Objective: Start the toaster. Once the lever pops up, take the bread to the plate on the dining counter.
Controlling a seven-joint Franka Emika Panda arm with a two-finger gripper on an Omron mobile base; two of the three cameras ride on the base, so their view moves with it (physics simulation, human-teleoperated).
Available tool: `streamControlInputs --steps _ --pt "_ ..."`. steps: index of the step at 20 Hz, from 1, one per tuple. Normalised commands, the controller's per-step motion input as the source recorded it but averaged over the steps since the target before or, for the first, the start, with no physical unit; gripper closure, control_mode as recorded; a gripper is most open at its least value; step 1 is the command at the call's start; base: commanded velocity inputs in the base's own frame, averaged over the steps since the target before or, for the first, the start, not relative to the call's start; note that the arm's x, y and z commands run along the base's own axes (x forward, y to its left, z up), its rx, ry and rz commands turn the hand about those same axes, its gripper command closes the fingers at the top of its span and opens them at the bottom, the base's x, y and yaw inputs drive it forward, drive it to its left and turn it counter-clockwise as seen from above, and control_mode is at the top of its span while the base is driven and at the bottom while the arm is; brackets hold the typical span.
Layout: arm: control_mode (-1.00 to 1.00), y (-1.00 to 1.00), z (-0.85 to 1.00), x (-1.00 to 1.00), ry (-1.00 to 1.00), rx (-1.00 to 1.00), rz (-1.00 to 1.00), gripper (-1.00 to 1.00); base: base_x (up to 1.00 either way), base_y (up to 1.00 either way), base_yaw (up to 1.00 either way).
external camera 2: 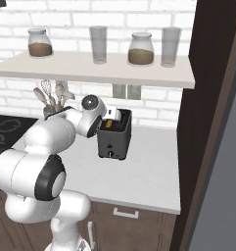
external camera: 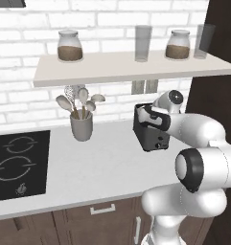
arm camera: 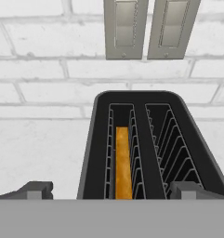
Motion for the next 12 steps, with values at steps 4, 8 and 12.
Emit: streamControlInputs --steps 4,8,12 --pt "-1.0 0.0 0.0 0.0 0.0 0.0 0.0 -1.0 0.0 0.0 0.0" --pt "-1.0 0.0 0.0 0.0 0.0 0.0 0.0 -1.0 0.0 0.0 0.0" --pt "-1.0 0.0 0.0 0.0 0.0 0.0 0.0 -1.0 0.0 0.0 0.0"
